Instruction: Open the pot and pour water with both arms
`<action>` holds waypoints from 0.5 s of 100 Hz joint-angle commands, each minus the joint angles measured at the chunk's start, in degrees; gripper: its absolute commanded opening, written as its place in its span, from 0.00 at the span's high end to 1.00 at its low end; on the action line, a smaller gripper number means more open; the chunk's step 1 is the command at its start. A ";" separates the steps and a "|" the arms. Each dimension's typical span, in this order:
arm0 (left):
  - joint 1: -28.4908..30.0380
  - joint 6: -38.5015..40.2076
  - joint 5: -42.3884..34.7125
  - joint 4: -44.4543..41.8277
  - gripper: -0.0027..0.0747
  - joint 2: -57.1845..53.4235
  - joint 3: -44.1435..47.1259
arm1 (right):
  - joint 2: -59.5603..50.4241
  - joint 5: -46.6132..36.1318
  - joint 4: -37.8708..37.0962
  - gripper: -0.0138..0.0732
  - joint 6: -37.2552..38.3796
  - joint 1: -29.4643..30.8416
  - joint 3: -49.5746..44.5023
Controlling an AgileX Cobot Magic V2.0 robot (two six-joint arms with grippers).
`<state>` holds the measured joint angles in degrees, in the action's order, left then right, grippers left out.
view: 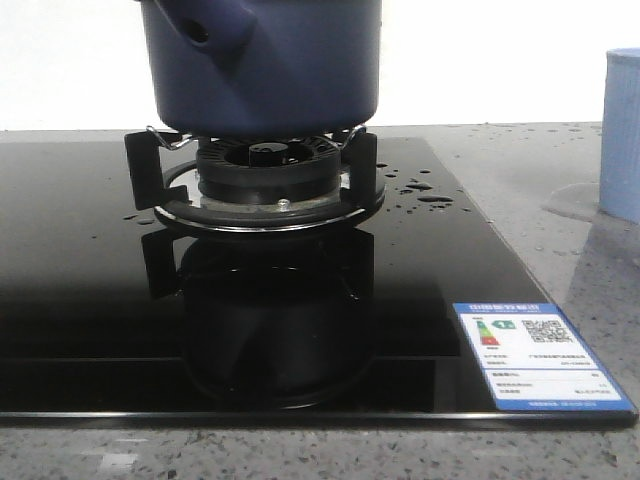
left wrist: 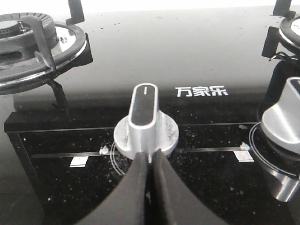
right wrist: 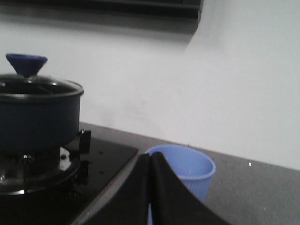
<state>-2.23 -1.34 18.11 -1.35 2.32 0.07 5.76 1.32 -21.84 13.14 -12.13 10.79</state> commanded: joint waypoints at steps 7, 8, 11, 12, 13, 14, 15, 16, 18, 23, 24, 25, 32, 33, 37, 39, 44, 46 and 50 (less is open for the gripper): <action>0.06 0.62 -3.86 0.42 0.99 0.53 1.84 | 0.57 1.66 5.72 0.93 -1.61 1.97 -2.66; 0.06 0.62 -3.86 0.42 0.99 0.53 1.84 | 0.57 1.66 6.22 0.93 -1.83 2.19 -3.31; 0.06 0.62 -3.86 0.42 0.99 0.53 1.84 | 0.57 1.66 8.05 0.93 -2.96 3.13 -4.54; 0.06 0.62 -3.86 0.42 0.99 0.53 1.84 | 0.57 1.66 8.88 0.93 -3.62 3.67 -4.83; 0.06 0.62 -3.86 0.42 0.99 0.53 1.84 | 0.57 1.66 9.28 0.93 -3.91 3.95 -5.37; 0.06 0.62 -3.86 0.42 0.99 0.53 1.84 | 0.57 1.66 10.04 0.93 -4.48 4.55 -5.64; 0.06 0.62 -3.86 0.42 0.99 0.53 1.84 | 0.57 1.66 10.39 0.93 -4.78 4.86 -6.14; 0.06 0.62 -3.86 0.42 0.99 0.53 1.84 | 0.57 1.66 10.96 0.93 -5.45 5.50 -6.39; 0.06 0.62 -3.86 0.42 0.99 0.53 1.84 | 0.57 1.52 11.35 0.93 -5.95 6.15 -7.11; 0.06 0.62 -3.86 0.42 0.99 0.53 1.84 | 0.57 1.25 11.95 0.93 -6.82 8.65 -8.55; 0.06 0.62 -3.86 0.42 0.99 0.53 1.84 | 0.57 1.25 11.91 0.93 -6.82 8.93 -8.73; 0.06 0.62 -3.86 0.42 0.99 0.53 1.84 | 0.57 1.25 12.03 0.93 -6.93 9.19 -9.05; 0.06 0.62 -3.86 0.42 0.99 0.53 1.84 | 0.57 1.16 12.28 0.93 -6.93 11.22 -10.56; 0.06 0.62 -3.86 0.42 0.99 0.53 1.84 | 0.57 1.16 12.44 0.93 -6.93 11.51 -10.71; 0.06 0.62 -3.86 0.42 0.99 0.53 1.84 | 0.57 1.16 13.22 0.93 -6.93 12.23 -11.71; 0.06 0.62 -3.86 0.42 0.99 0.53 1.84 | 0.57 1.16 13.55 0.93 -6.93 12.42 -12.24; 0.06 0.62 -3.86 0.42 0.99 0.53 1.84 | 0.48 2.17 14.20 0.93 -6.93 12.88 -12.94; 0.06 0.62 -3.86 0.42 0.99 0.53 1.84 | 0.48 3.32 14.20 0.93 -6.93 12.99 -12.83; 0.06 0.62 -3.86 0.42 0.99 0.53 1.84 | 0.48 4.74 14.34 0.93 -6.93 13.01 -12.83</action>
<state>-2.23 -1.34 18.11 -1.35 2.32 0.07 5.62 7.81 -8.11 6.99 0.20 -0.58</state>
